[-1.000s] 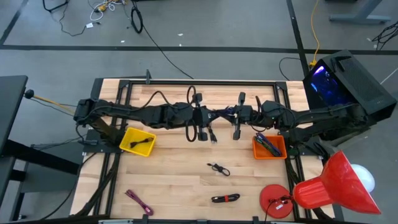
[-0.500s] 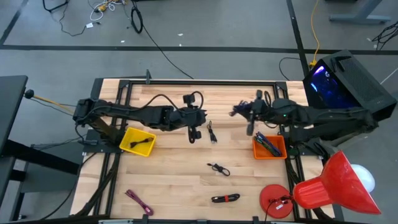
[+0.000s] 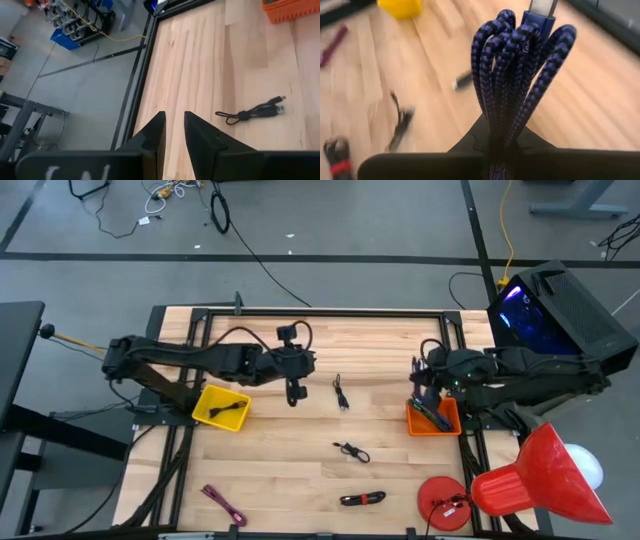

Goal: Pick & Place USB Port
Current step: Put the black charger cable into the orange basket, then put the black charger cable into the yellow basket

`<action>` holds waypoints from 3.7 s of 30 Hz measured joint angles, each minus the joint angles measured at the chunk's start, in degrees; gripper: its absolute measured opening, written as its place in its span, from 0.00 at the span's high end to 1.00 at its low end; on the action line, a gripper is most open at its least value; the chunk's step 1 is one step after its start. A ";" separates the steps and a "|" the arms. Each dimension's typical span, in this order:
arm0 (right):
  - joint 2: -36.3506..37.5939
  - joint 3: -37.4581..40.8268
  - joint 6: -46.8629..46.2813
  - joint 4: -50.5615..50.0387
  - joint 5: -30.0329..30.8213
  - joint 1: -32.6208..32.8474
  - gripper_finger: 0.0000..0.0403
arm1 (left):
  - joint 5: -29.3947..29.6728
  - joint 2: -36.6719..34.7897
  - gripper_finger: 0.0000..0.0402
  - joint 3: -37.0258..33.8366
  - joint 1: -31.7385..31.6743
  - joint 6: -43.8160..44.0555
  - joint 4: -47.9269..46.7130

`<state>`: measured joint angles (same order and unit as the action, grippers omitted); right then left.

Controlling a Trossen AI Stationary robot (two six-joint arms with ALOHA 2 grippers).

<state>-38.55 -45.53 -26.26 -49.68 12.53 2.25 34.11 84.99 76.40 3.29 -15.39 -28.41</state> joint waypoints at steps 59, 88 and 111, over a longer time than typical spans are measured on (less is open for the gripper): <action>-4.00 7.51 -12.05 -17.62 -12.72 2.34 0.65 | -0.13 -1.20 0.81 0.00 0.00 1.19 -4.87; -23.73 2.00 10.28 22.88 -1.08 -4.09 0.59 | -0.11 -1.16 0.81 0.00 0.08 1.26 -4.82; -52.51 2.03 11.53 44.97 -13.49 -11.55 0.59 | -0.08 -1.16 0.81 0.00 0.52 1.30 -10.74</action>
<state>-91.06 -43.50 -14.73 -4.71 -0.95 -9.30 34.03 83.83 76.40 3.81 -14.09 -39.15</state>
